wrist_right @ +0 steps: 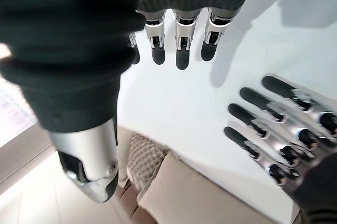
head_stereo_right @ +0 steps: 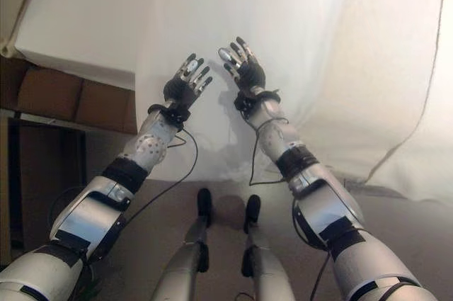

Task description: Make the bed

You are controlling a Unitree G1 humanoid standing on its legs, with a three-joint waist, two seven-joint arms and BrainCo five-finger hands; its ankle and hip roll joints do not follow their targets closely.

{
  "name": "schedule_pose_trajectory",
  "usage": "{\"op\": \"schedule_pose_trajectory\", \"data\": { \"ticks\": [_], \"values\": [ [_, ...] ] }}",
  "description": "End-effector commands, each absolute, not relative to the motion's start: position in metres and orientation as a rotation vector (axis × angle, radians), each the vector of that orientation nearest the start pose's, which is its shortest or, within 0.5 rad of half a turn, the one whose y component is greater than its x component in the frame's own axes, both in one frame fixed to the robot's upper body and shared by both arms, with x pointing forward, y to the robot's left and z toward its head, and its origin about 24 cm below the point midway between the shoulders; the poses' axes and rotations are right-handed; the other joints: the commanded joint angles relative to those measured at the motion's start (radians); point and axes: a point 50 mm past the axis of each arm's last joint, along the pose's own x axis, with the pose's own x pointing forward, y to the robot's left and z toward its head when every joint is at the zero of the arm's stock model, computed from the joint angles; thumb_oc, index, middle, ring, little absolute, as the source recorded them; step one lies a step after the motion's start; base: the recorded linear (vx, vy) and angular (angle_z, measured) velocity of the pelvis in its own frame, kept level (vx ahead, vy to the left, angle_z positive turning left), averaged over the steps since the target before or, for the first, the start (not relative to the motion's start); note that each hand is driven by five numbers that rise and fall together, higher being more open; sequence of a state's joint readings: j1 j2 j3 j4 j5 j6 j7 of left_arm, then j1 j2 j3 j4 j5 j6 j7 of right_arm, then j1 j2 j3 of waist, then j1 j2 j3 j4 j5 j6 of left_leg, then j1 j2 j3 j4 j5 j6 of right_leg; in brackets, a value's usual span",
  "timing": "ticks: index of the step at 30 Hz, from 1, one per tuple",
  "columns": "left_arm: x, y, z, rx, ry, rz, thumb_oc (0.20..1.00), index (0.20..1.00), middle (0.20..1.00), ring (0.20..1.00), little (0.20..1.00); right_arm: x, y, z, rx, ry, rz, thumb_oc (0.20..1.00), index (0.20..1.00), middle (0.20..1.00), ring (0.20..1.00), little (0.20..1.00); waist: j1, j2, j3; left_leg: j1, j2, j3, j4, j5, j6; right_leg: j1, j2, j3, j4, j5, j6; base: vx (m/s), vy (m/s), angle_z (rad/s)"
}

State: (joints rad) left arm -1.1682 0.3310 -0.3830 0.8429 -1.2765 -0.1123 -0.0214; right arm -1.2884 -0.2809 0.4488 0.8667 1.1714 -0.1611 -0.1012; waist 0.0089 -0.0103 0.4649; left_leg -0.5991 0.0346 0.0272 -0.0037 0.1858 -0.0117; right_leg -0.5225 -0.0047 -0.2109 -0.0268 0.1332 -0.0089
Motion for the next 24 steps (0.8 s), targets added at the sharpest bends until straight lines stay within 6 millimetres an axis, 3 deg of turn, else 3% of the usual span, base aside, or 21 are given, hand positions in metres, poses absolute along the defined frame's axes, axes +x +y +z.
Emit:
{"op": "schedule_pose_trajectory", "data": {
  "ticks": [1, 7, 10, 13, 19, 21, 22, 24],
  "values": [
    [0.415, 0.112, 0.283, -0.709, -0.314, -0.333, 1.000, 1.000, 1.000, 1.000, 1.000, 0.405, -0.078, 0.321, 0.605, -0.426, 0.306, 1.000, 1.000, 1.000, 1.000, 1.000, -0.002, -0.034, 0.018, -0.040, -0.049, -0.003, 0.054, -0.089, -0.071, -0.071, -0.039, 0.025, 0.010, -0.001, 0.127, -0.02, -0.042, 0.14],
    [0.418, 0.123, 0.305, -0.671, -0.353, -0.258, 1.000, 1.000, 1.000, 1.000, 1.000, 0.413, -0.090, 0.330, 0.515, -0.393, 0.204, 1.000, 1.000, 1.000, 1.000, 1.000, -0.009, -0.027, 0.054, -0.201, -0.053, -0.018, 0.102, -0.090, -0.075, -0.206, -0.044, 0.020, 0.018, 0.021, 0.129, 0.00, -0.008, 0.03],
    [0.422, 0.143, 0.297, -0.621, -0.334, -0.137, 1.000, 1.000, 1.000, 1.000, 1.000, 0.421, -0.111, 0.317, 0.424, -0.344, 0.077, 1.000, 1.000, 1.000, 1.000, 1.000, -0.012, -0.019, 0.055, -0.247, -0.056, -0.013, 0.099, -0.086, -0.078, -0.254, -0.047, 0.019, 0.006, 0.033, 0.132, 0.01, 0.002, -0.01],
    [0.424, 0.158, 0.289, -0.566, -0.316, -0.056, 1.000, 1.000, 1.000, 1.000, 1.000, 0.424, -0.119, 0.308, 0.342, -0.315, 0.009, 1.000, 1.000, 1.000, 1.000, 1.000, -0.013, -0.012, 0.055, -0.278, -0.056, -0.012, 0.093, -0.080, -0.080, -0.290, -0.046, 0.019, 0.002, 0.038, 0.131, 0.01, 0.004, 0.00],
    [0.425, 0.190, 0.250, -0.519, -0.227, 0.126, 1.000, 1.000, 1.000, 1.000, 1.000, 0.430, -0.150, 0.266, 0.153, -0.206, -0.141, 1.000, 1.000, 1.000, 1.000, 1.000, -0.017, -0.003, 0.055, -0.303, -0.058, -0.013, 0.064, -0.064, -0.084, -0.333, -0.050, 0.010, 0.009, 0.030, 0.127, 0.00, 0.000, 0.00],
    [0.423, 0.202, 0.225, -0.531, -0.176, 0.195, 1.000, 1.000, 1.000, 1.000, 1.000, 0.430, -0.170, 0.234, 0.085, -0.115, -0.217, 1.000, 1.000, 1.000, 1.000, 1.000, -0.015, 0.001, 0.055, -0.311, -0.060, -0.012, 0.065, -0.065, -0.084, -0.347, -0.054, 0.007, 0.019, 0.025, 0.125, 0.00, -0.013, 0.06],
    [0.423, 0.202, 0.224, -0.530, -0.175, 0.195, 1.000, 1.000, 1.000, 1.000, 1.000, 0.430, -0.170, 0.233, 0.083, -0.113, -0.217, 1.000, 1.000, 1.000, 1.000, 1.000, -0.016, 0.002, 0.055, -0.310, -0.060, -0.013, 0.066, -0.066, -0.083, -0.346, -0.054, 0.007, 0.021, 0.023, 0.125, 0.00, -0.003, 0.08],
    [0.420, 0.210, 0.202, -0.544, -0.138, 0.243, 1.000, 1.000, 1.000, 1.000, 1.000, 0.427, -0.185, 0.205, 0.031, -0.037, -0.265, 1.000, 1.000, 1.000, 1.000, 1.000, -0.014, 0.007, 0.055, -0.312, -0.063, -0.014, 0.071, -0.069, -0.081, -0.350, -0.057, 0.005, 0.030, 0.018, 0.122, -0.01, 0.005, 0.06]
  ]
}}
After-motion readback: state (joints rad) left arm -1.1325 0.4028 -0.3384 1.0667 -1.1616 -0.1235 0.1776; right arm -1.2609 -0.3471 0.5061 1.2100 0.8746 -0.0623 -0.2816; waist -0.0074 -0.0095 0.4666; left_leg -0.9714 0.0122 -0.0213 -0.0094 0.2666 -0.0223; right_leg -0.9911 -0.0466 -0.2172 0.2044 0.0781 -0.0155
